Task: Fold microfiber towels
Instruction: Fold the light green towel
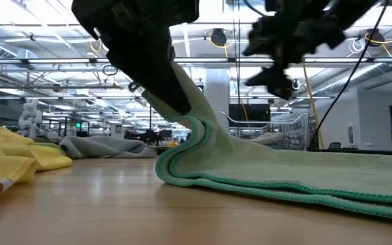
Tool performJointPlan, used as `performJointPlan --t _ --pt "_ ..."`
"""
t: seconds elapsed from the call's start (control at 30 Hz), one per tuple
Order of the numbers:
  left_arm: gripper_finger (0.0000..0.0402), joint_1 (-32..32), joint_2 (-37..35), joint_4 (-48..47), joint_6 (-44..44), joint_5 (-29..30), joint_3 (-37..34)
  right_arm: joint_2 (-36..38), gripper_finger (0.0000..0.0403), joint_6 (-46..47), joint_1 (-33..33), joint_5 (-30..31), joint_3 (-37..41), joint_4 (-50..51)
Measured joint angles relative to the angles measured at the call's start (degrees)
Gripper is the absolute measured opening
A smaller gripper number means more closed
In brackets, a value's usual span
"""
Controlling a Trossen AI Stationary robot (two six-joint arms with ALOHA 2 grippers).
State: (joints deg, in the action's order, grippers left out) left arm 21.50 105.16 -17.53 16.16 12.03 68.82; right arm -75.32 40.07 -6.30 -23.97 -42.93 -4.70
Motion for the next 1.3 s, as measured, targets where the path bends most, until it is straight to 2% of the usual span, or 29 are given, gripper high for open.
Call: performJointPlan --t 0.2,0.53,0.8,0.97,1.3 --pt "0.0007 0.0 0.0 -0.8 0.2 0.0 0.0 -11.5 0.025 -23.0 -4.7 -6.9 -12.4 4.4" --pt "0.0007 0.0 0.0 -1.5 -4.6 -1.5 0.0 -31.1 0.0289 -43.2 -10.9 -25.0 -31.7 12.9" --pt "0.0007 0.0 0.0 -2.5 -9.0 -1.6 0.0 -39.5 0.029 -60.1 -10.9 -24.0 -44.0 28.7" --pt "0.0007 0.0 0.0 -2.5 -10.4 -1.6 0.0 -42.4 0.029 -62.9 -10.1 -25.5 -45.8 30.2" --pt "0.0007 -0.2 0.0 -2.5 -13.5 -1.7 0.0 -44.6 0.028 -62.0 -9.9 -29.9 -45.9 30.1"
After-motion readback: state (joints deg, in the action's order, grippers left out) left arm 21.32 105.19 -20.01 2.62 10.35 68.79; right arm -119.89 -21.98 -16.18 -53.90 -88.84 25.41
